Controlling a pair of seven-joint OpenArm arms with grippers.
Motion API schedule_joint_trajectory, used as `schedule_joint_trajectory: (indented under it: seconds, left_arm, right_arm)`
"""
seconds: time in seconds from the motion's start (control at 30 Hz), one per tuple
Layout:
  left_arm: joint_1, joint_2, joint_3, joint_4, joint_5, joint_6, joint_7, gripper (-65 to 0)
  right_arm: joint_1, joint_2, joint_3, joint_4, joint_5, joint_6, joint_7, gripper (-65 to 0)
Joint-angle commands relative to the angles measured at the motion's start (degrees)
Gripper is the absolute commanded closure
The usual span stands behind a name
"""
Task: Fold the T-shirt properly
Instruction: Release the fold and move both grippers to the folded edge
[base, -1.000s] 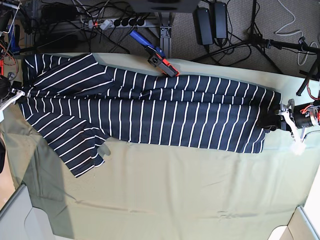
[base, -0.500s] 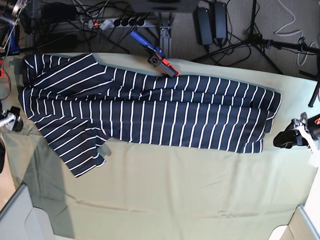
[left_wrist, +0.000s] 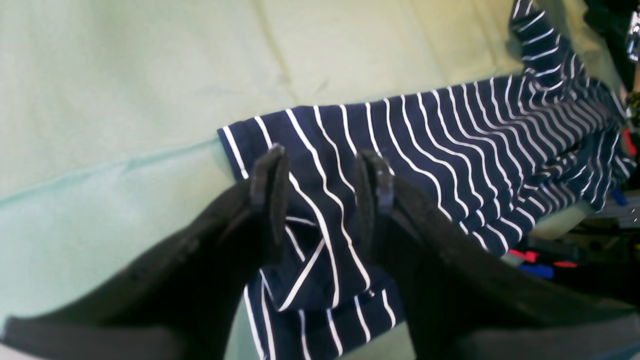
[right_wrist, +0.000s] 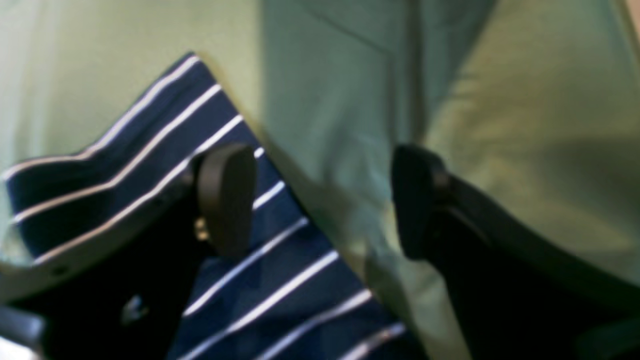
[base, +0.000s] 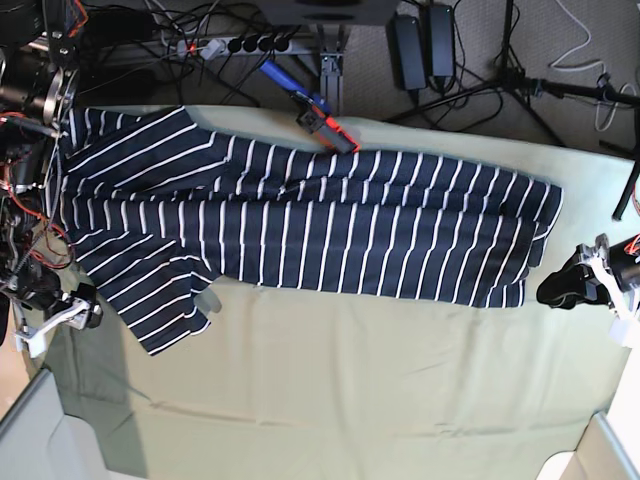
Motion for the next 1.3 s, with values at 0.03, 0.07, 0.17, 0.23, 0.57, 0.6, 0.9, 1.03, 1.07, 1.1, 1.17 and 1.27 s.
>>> schedule_joint_trajectory:
  seconds: [0.03,0.07,0.17,0.23,0.57,0.6,0.9,1.03,1.07,1.1,1.17,1.27]
  left_arm:
    - [-1.07,-1.44,-0.63,0.81,-1.07,-1.0,-0.96,-25.6]
    - [-1.07,-1.44,-0.63,0.81,-1.07,-1.0,-0.96,-25.6]
    - [-1.07,-1.44,-0.61,0.81,-1.09,-1.0,-1.01,-25.6]
    - [-1.07,-1.42,-0.63,0.81,-1.11,-1.0,-1.05,-25.6]
    - [-1.07,-1.42,-0.63,0.81,-1.09,-1.0,-1.05,-25.6]
    - [-1.07,-1.42,-0.63,0.81,-1.09,-1.0,-1.05,-25.6]
    - [-1.07,-1.42,-0.63,0.81,-1.07,-1.0,-1.42,-25.6]
    - [-0.96,-1.42,-0.63,0.81,-1.05,-1.0,-1.51,-25.6]
    - [-0.92,-1.4,-0.61,0.81,-1.01,-1.0,-1.6,-25.6]
    - [-0.76,-1.4,-0.63,0.79,-0.48,-1.0,-1.99,-25.6]
    - [-0.59,-1.2,-0.61,0.79,2.45,-1.0,-4.61,-25.6]
    - [-0.2,-0.46,-0.63,0.79,6.64,-1.0,-8.81,-25.6]
  right_arm:
    - [2.1,0.26,-1.38,-2.27,-0.39,3.34,2.56,-42.0]
    - [2.25,0.0,-2.1,-3.23,-0.24,3.34,3.08,-42.0]
    - [2.32,-1.29,-3.37,-4.04,-0.02,3.39,2.95,-42.0]
    - [2.32,-2.14,-3.87,-4.02,0.04,3.39,2.78,-42.0]
    - [2.32,-6.54,-3.91,-0.66,1.73,3.43,0.02,-42.0]
    - [2.34,-6.99,-3.91,-0.24,1.7,3.43,-0.35,-42.0]
    - [2.34,-8.41,-3.91,2.08,1.75,3.41,-1.14,-41.9]
    - [2.32,-8.41,-3.91,2.08,1.75,3.43,-1.36,-41.6]
    - [2.32,-8.41,-3.91,2.08,1.73,3.41,-1.36,-39.3]
    - [2.32,-8.41,-3.91,2.08,1.7,3.41,-1.38,-34.5]
    - [2.32,-8.41,-3.91,2.08,1.73,3.39,-1.53,-20.8]
    - [2.32,-8.39,-3.91,2.08,1.7,3.41,-1.55,0.0]
